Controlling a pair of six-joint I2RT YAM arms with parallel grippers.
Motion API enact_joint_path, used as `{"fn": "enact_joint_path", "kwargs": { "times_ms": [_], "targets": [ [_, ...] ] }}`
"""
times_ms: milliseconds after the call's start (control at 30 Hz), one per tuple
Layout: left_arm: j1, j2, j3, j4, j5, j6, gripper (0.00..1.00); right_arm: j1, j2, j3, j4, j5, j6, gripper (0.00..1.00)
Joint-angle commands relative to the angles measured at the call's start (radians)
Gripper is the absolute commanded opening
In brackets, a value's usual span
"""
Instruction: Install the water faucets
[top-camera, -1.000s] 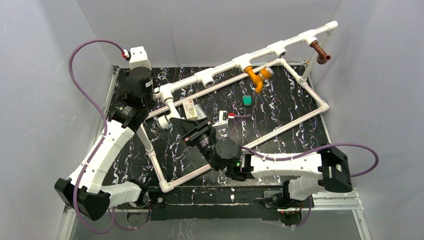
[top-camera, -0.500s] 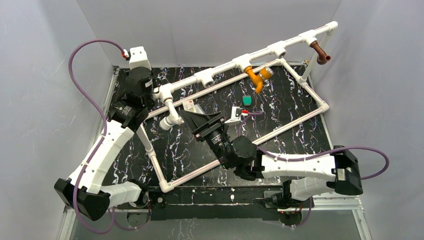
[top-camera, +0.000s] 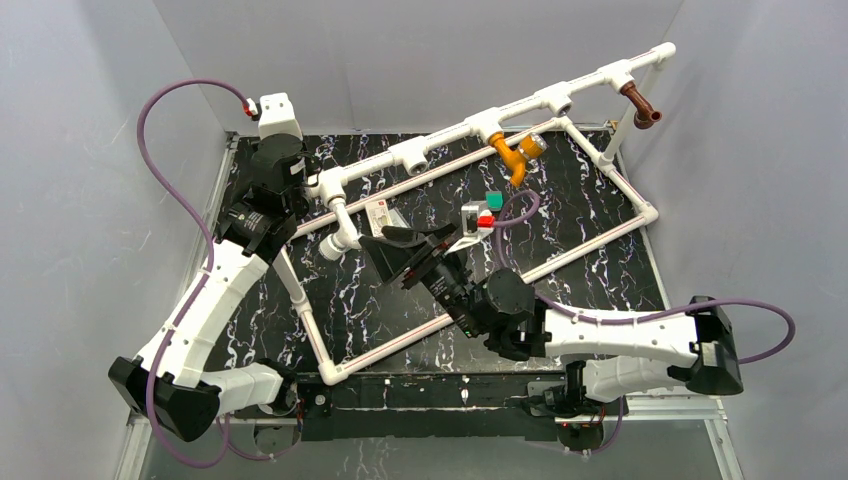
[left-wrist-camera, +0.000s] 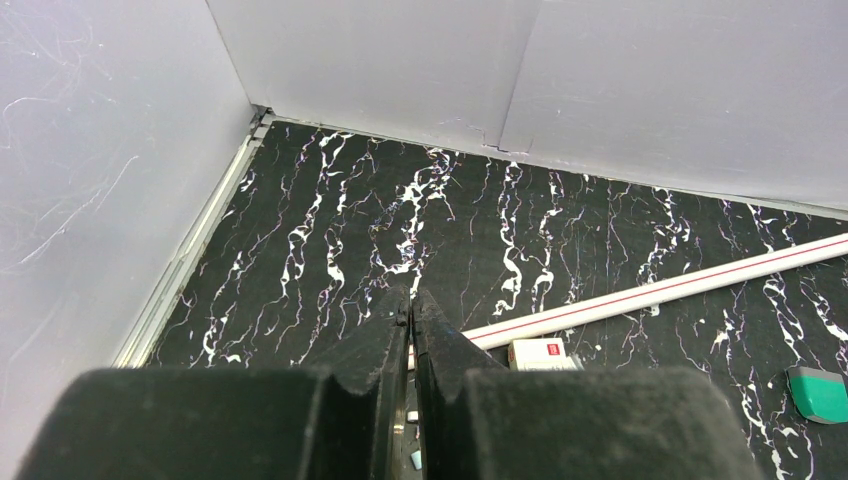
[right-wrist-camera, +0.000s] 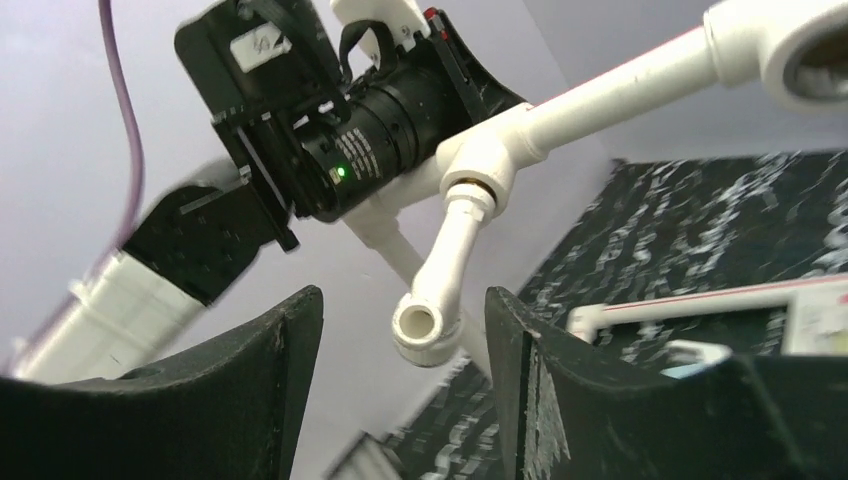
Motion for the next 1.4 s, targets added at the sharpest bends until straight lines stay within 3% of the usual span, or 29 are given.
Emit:
{"fn": "enact_joint_path", "kwargs": {
  "times_ms": [0, 367, 500, 733, 1000, 1367],
  "targets": [
    [-0.049, 0.125, -0.156, -0.414, 0.141, 0.004, 0.04, -0.001, -0.063, 0.033, -0.05, -0.105, -0.397, 0.68],
    [-0.051, 0.126, -0.156, -0.415, 0.141, 0.004, 0.04, -0.002, -0.13, 0.068, -0.352, -0.345, -1.25, 0.68],
    [-0.051, 0.124, -0.158, -0.415, 0.141, 0.004, 0.04, -0.001, -0.112, 0.062, -0.431, -0.333, -1.628, 0.72],
    [-0.051, 0.12, -0.16, -0.413, 0.141, 0.004, 0.04, -0.002, -0.018, 0.072, -0.372, -0.219, -2.074, 0.76],
    [-0.051, 0.106, -0.169, -0.408, 0.14, 0.005, 0.04, -0.001, 0.073, 0.134, -0.319, -0.199, -2.28, 0.78],
    [-0.051, 0.106, -0.168, -0.405, 0.142, 0.006, 0.05, 0.0, 0.122, 0.203, -0.295, -0.201, -2.359, 0.8]
  ]
}}
